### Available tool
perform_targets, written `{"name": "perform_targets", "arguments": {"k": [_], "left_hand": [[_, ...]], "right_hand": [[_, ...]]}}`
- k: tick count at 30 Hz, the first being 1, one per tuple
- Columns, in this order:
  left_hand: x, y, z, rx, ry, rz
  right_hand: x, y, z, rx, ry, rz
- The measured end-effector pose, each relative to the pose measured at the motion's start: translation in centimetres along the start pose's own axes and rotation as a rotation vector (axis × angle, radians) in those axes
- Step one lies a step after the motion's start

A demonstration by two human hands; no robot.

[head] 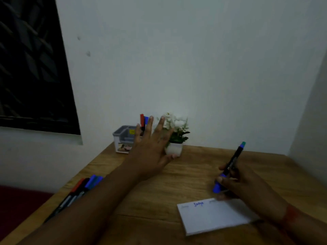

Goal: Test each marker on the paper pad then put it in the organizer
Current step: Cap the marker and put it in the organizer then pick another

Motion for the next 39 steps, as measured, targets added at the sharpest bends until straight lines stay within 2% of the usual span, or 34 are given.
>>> {"name": "perform_targets", "arguments": {"k": [7, 13, 18, 20, 23, 27, 39], "left_hand": [[-3.7, 9.9, -0.8, -0.017, 0.011, 0.211], [-5.7, 13.7, -2.5, -0.124, 0.043, 0.333], [-6.1, 14.0, -2.3, -0.181, 0.068, 0.324], [-6.1, 14.4, -2.5, -0.174, 0.092, 0.329], [-6.1, 15.0, -2.8, -0.191, 0.122, 0.338], [-6.1, 15.2, -3.0, -0.204, 0.152, 0.327], [-6.6, 15.7, -3.4, -0.222, 0.290, 0.353]], "right_hand": [[6.5, 5.5, -6.1, -0.473, 0.148, 0.119], [13.9, 11.5, -10.8, -0.885, 0.025, 0.253], [20.1, 16.8, -12.6, -1.309, -0.125, 0.349], [22.3, 18.3, -13.5, -1.472, -0.130, 0.342], [25.0, 19.9, -15.2, -1.642, -0.046, 0.252], [27.4, 20.7, -17.1, -1.703, 0.007, 0.192], [31.2, 19.8, -21.0, -1.496, 0.128, 0.209]]}}
Point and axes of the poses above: each hand's wrist, its own x-axis towards the middle knuckle, its own z-axis out of the back of the hand, y = z × x, the point moved 3 cm from there along x, towards the middle knuckle, and after that the axes turned 15 degrees about y, right-handed, at the moved point
